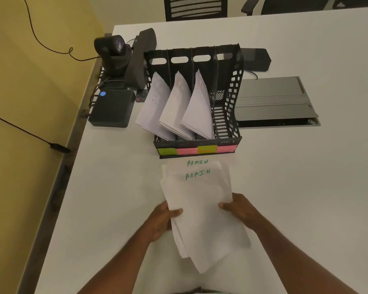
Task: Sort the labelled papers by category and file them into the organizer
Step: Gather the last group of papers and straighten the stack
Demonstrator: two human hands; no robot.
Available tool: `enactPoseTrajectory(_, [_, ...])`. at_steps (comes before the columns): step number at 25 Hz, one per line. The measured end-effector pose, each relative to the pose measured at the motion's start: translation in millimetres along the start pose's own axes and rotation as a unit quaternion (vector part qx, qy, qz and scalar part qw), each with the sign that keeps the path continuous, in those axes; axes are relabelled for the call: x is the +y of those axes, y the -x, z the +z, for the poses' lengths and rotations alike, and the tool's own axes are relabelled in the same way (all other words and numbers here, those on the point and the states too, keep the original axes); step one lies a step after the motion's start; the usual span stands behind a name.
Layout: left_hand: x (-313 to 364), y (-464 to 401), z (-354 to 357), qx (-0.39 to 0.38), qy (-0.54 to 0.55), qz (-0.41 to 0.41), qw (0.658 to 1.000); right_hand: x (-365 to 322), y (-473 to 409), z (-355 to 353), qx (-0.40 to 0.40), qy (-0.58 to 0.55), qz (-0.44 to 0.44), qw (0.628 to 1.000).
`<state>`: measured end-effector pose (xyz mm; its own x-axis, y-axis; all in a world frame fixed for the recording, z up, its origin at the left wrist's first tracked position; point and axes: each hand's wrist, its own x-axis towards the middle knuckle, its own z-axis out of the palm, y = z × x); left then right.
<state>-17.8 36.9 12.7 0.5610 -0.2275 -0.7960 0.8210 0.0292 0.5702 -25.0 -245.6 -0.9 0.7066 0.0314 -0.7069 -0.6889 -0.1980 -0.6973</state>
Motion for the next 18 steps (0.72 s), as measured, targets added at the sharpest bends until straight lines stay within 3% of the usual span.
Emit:
enactPoseTrajectory(2, [23, 5, 9, 0.086, 0.048, 0.11, 0.989, -18, 14, 2, 0.04, -0.008, -0.072, 0.997])
enactPoseTrajectory(4, [46, 20, 23, 0.146, 0.006, 0.236, 0.961, -41, 32, 10, 0.103, -0.036, -0.149, 0.983])
enactPoseTrajectory(6, [59, 38, 41, 0.173, -0.032, 0.346, 0.922, -60, 46, 19, 0.17, -0.075, -0.209, 0.96])
enactPoseTrajectory(8, [62, 52, 55, 0.185, -0.037, 0.403, 0.896, -68, 52, 26, 0.208, -0.104, -0.241, 0.942])
enactPoseTrajectory(10, [52, 49, 58, 0.184, -0.058, 0.394, 0.899, -64, 48, 29, 0.212, -0.128, -0.234, 0.94])
enactPoseTrajectory(14, [17, 22, 44, 0.141, -0.188, 0.286, 0.929, -42, 27, 31, 0.171, -0.109, -0.162, 0.966])
enactPoseTrajectory(18, [16, 20, 43, 0.164, -0.177, 0.272, 0.932, -45, 18, 25, 0.215, -0.064, -0.14, 0.964])
